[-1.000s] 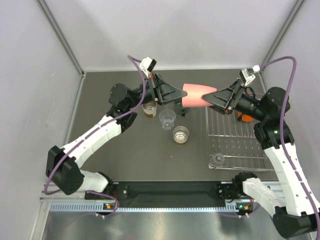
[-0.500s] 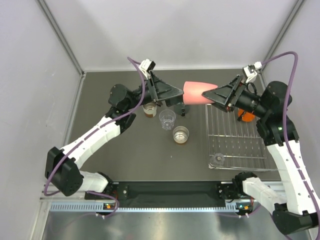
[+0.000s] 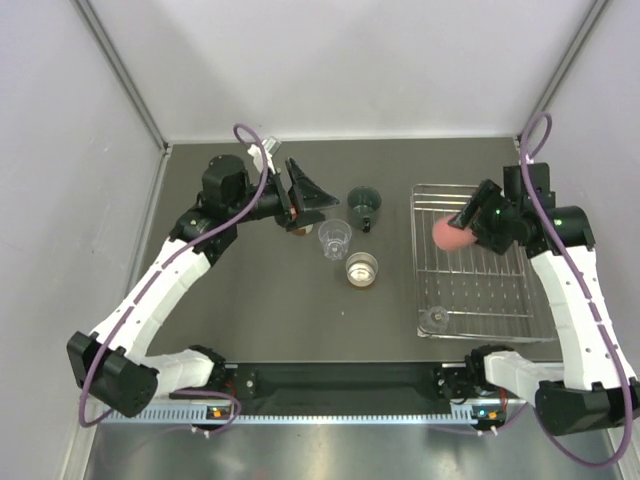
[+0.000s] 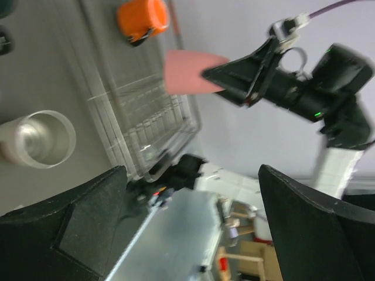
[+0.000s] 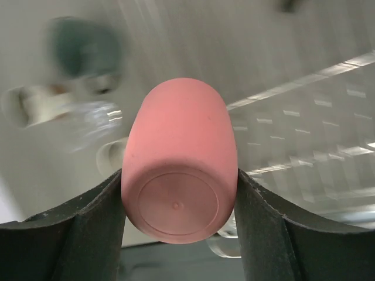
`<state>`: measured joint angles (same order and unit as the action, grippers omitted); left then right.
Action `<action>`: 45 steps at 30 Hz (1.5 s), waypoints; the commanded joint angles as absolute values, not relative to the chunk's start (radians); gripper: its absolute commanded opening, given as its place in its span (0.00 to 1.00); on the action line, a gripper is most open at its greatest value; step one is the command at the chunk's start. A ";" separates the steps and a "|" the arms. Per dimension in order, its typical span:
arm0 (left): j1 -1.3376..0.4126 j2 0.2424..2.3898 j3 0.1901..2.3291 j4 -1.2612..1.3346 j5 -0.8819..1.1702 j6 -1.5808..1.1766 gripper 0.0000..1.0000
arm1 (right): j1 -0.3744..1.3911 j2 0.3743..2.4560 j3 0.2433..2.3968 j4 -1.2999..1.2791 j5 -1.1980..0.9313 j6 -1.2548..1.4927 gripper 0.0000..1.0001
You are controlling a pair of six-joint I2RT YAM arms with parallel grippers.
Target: Load the cups into the dish rack
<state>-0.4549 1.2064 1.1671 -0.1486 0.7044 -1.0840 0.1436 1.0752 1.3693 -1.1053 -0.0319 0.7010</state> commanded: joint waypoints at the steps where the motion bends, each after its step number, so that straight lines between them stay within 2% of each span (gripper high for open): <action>1: -0.454 1.167 1.269 -0.565 0.614 -0.720 0.99 | 0.085 1.063 1.352 -1.243 0.234 0.644 0.00; 8: -0.454 1.100 1.166 -0.589 0.595 -0.621 0.97 | -0.063 1.104 1.284 -1.169 0.282 0.571 0.00; 16: -0.453 1.039 1.223 -0.732 0.496 -0.492 0.98 | -0.202 1.176 1.261 -1.052 0.290 0.483 0.00; 30: -0.453 0.971 1.287 -0.903 0.374 -0.456 0.98 | -0.250 1.298 1.164 -0.853 0.241 0.471 0.00; 42: -0.453 0.933 1.325 -1.012 0.314 -0.471 0.98 | -0.253 1.368 1.100 -0.787 0.229 0.502 0.00; 43: -0.453 0.931 1.328 -1.015 0.313 -0.479 0.98 | -0.253 1.376 1.092 -0.784 0.222 0.502 0.02; 44: -0.453 0.930 1.327 -1.015 0.310 -0.483 0.98 | -0.252 1.376 1.086 -0.785 0.218 0.500 0.07; 45: -0.453 0.924 1.327 -1.017 0.304 -0.495 0.98 | -0.253 1.370 1.074 -0.784 0.225 0.496 0.19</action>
